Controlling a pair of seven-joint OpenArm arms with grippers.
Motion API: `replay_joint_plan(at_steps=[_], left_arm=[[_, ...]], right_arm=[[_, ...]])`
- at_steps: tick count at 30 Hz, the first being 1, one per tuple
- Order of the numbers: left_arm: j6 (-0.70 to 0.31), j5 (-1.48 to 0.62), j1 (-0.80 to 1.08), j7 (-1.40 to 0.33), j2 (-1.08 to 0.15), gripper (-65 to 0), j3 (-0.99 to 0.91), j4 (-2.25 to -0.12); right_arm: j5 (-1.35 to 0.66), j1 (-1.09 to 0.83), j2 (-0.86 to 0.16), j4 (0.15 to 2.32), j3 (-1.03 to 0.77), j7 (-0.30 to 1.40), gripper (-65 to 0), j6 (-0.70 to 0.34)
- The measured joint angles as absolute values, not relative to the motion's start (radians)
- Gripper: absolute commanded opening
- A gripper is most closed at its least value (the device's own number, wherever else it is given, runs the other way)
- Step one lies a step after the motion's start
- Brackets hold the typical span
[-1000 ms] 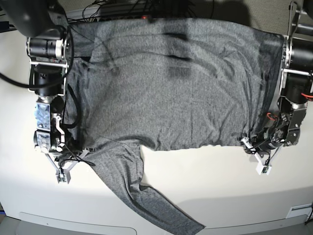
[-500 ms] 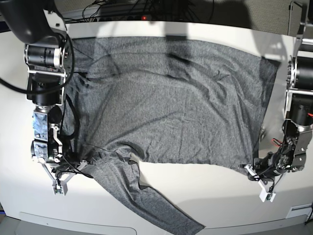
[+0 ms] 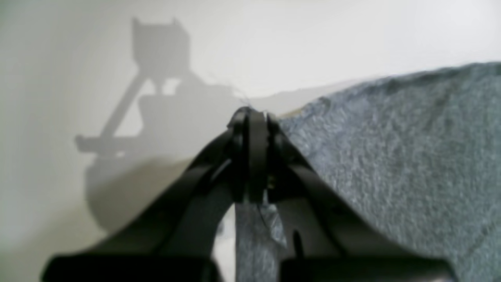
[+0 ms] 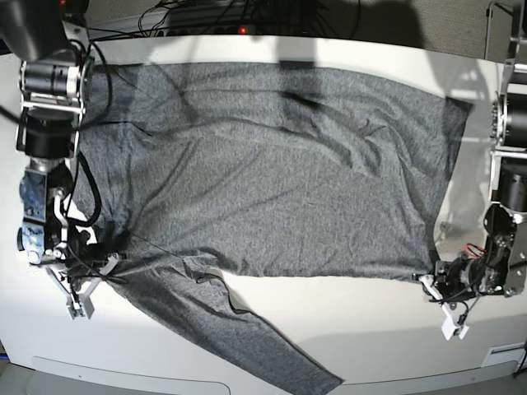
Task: Fold the T-shirt properly
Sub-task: 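Lift the hem with both grippers and fold it toward the collar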
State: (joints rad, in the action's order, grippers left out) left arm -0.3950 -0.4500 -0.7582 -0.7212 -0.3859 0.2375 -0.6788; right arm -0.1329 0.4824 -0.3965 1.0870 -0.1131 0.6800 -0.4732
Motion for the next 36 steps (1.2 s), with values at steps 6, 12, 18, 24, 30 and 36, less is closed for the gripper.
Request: replay_joint_plan(at_steps=[6,12,18,24,30,36], left_arm=[[-0.395,-0.566,-0.756,-0.817,-0.426,-65.0,0.239,-0.763],[-0.396,-0.619,-0.75,-0.833,-0.482,-65.0,0.239,-0.787],[-0.418,-0.666,-0.618,-0.847,-0.545,-65.0,0.242,-0.894],[-0.421,-0.677,-0.504,-0.899,-0.577,-65.0,0.243,-1.107],[-0.414,-0.674,-0.399,-0.952,-0.612,-65.0,0.221,-1.298],[-0.402,-0.683,-0.289,-0.975,-0.614,-65.0,0.056,-1.455]], right_arm=[[-0.158,0.367,-0.398,1.279,-0.112,0.714,-65.0,-0.473],[-0.161,0.269,-0.396,1.422,-0.167,0.743,-65.0,-0.473],[-0.214,0.186,-0.398,1.515,-0.279,0.745,-65.0,-0.473],[-0.214,0.103,-0.397,1.59,-0.302,0.765,-65.0,-0.474],[-0.214,0.028,-0.396,1.674,-0.301,0.788,-65.0,-0.476],[-0.212,-0.043,-0.397,1.758,-0.302,0.808,-65.0,-0.477]])
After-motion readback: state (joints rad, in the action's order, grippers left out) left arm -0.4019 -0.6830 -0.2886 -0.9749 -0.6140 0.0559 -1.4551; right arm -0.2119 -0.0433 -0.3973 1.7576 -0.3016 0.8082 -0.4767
